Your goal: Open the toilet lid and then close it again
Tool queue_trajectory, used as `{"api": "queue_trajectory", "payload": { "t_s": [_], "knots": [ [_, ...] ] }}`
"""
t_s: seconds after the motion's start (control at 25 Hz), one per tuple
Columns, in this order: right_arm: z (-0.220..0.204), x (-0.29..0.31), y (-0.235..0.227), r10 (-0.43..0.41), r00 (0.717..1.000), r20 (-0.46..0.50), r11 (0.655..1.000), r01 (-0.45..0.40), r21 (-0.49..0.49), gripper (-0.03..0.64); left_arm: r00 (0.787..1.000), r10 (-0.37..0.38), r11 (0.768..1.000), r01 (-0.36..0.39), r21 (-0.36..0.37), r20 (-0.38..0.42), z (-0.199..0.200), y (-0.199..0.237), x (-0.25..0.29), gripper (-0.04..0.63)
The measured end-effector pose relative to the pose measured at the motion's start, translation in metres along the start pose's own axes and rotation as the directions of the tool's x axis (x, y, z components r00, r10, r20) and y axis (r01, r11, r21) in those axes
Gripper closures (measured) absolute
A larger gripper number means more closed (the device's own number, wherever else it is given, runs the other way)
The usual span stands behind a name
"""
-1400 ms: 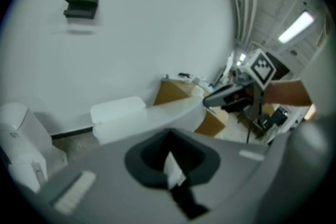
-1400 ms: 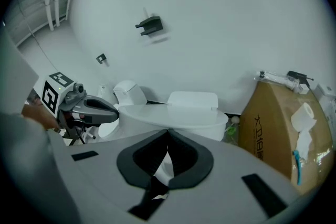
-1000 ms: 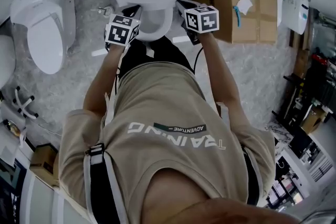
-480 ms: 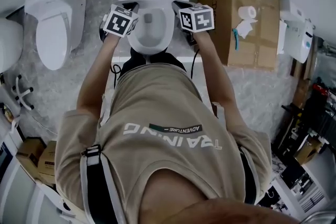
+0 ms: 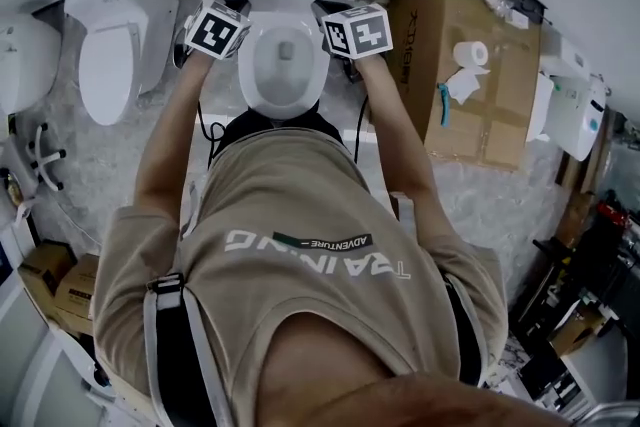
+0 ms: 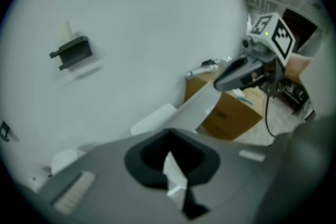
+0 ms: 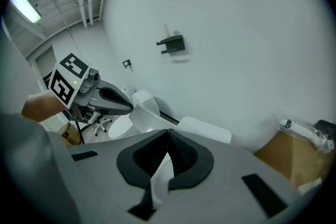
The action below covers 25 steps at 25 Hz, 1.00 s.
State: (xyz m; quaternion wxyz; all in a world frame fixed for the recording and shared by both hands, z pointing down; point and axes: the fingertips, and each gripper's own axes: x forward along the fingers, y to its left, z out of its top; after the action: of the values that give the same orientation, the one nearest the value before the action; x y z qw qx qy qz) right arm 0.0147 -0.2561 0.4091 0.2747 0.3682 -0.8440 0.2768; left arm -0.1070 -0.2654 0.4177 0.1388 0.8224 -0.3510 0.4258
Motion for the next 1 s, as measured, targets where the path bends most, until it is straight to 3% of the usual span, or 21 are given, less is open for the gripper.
{"api": "queue_trajectory", "payload": {
  "t_s": [0.28, 0.6, 0.88, 1.0],
  "knots": [
    [0.027, 0.004, -0.013, -0.056, 0.998, 0.037, 0.998, 0.057, -0.031, 0.604, 0.997, 0.071, 0.997, -0.071, -0.020, -0.026, 0.013, 0.021, 0.002, 0.598],
    [0.057, 0.014, -0.027, -0.131, 0.991, -0.004, 0.986, 0.130, -0.101, 0.606, 0.998, 0.006, 0.999, -0.003, -0.041, 0.063, 0.042, 0.043, 0.006, 0.600],
    [0.091, 0.027, -0.049, -0.170, 0.984, -0.049, 0.971, 0.159, -0.179, 0.606, 0.997, 0.012, 0.999, -0.015, 0.038, 0.082, 0.072, 0.070, 0.021, 0.602],
    [0.105, 0.034, -0.064, -0.149, 0.987, -0.061, 0.985, 0.142, -0.101, 0.606, 0.997, 0.006, 1.000, -0.008, 0.026, 0.077, 0.083, 0.083, 0.028, 0.603]
  ]
}}
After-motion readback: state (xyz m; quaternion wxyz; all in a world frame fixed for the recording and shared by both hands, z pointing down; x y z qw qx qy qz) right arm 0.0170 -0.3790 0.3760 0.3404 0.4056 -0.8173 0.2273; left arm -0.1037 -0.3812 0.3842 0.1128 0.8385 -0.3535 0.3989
